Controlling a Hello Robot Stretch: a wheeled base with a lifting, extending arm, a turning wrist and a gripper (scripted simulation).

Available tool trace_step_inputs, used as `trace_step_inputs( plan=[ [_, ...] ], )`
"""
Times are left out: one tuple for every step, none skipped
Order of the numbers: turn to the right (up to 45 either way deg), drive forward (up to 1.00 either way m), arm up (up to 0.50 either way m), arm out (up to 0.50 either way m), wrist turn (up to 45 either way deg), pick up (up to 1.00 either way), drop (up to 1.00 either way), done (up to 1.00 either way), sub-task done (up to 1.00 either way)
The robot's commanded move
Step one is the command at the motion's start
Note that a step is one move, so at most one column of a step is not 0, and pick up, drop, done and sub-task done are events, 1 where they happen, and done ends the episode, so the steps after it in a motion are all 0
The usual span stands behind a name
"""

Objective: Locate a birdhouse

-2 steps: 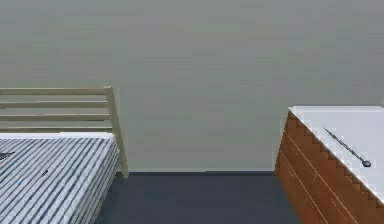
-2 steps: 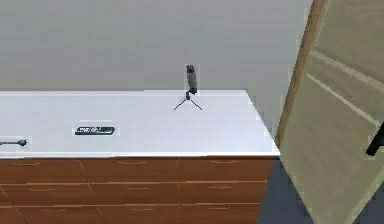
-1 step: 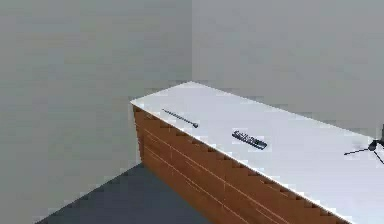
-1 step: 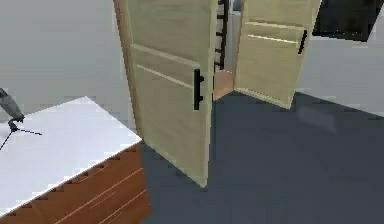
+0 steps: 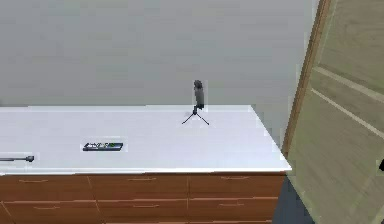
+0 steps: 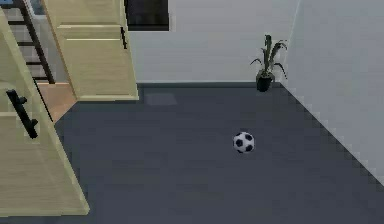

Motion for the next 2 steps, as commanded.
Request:
trace_step_inputs(
  plan=[
    [3.0,0.00,0.00,0.00,0.0,0.00,0.00,0.00,0.00],
    [0.0,0.10,0.00,0.00,0.0,0.00,0.00,0.00,0.00]
  ],
)
